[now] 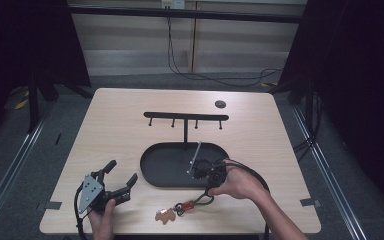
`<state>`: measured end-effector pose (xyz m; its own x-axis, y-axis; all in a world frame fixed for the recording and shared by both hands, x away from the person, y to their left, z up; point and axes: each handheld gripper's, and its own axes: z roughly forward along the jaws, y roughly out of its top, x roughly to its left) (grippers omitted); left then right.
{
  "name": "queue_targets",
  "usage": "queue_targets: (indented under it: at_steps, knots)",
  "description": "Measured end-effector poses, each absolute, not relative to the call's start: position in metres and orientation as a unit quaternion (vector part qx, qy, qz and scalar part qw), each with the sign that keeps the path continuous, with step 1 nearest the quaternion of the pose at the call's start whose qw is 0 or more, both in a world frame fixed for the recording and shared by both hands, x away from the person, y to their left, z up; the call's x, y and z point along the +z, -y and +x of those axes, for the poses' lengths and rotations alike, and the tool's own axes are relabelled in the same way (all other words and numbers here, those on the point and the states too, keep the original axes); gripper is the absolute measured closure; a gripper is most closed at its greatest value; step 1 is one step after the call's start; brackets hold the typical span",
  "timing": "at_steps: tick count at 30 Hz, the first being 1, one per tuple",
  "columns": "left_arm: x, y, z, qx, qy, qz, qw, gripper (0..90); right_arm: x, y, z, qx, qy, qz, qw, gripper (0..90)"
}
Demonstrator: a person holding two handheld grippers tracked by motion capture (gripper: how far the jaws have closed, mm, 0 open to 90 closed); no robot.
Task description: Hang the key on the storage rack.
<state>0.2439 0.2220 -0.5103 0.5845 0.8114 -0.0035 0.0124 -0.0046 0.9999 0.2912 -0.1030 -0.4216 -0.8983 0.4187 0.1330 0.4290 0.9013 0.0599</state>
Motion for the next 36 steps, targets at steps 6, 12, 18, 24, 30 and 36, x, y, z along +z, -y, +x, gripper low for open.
queue_targets:
  at_steps: [6, 12, 18, 24, 30, 36]
  knots:
    - [-0.510, -0.222, 0.244, 0.319, -0.325, 0.633, 0.626, 15.7, -0.406, 0.097, 0.296, -0.034, 0.974, -0.216, 0.057, 85.3]
    - [-0.510, -0.223, 0.244, 0.320, -0.324, 0.635, 0.624, 15.7, -0.398, 0.089, 0.304, -0.007, 0.973, -0.217, 0.078, 85.5]
    - [-0.510, -0.223, 0.244, 0.320, -0.323, 0.636, 0.623, 15.7, -0.384, 0.077, 0.311, 0.024, 0.972, -0.225, 0.066, 85.6]
    - [-0.510, -0.223, 0.244, 0.320, -0.323, 0.636, 0.624, 15.8, -0.367, 0.069, 0.312, 0.015, 0.974, -0.221, 0.052, 85.8]
    - [-0.510, -0.223, 0.244, 0.320, -0.323, 0.636, 0.623, 15.7, -0.351, 0.066, 0.312, -0.005, 0.976, -0.214, 0.047, 85.9]
    - [-0.510, -0.223, 0.244, 0.320, -0.323, 0.636, 0.623, 15.8, -0.338, 0.070, 0.315, -0.023, 0.977, -0.208, 0.035, 85.9]
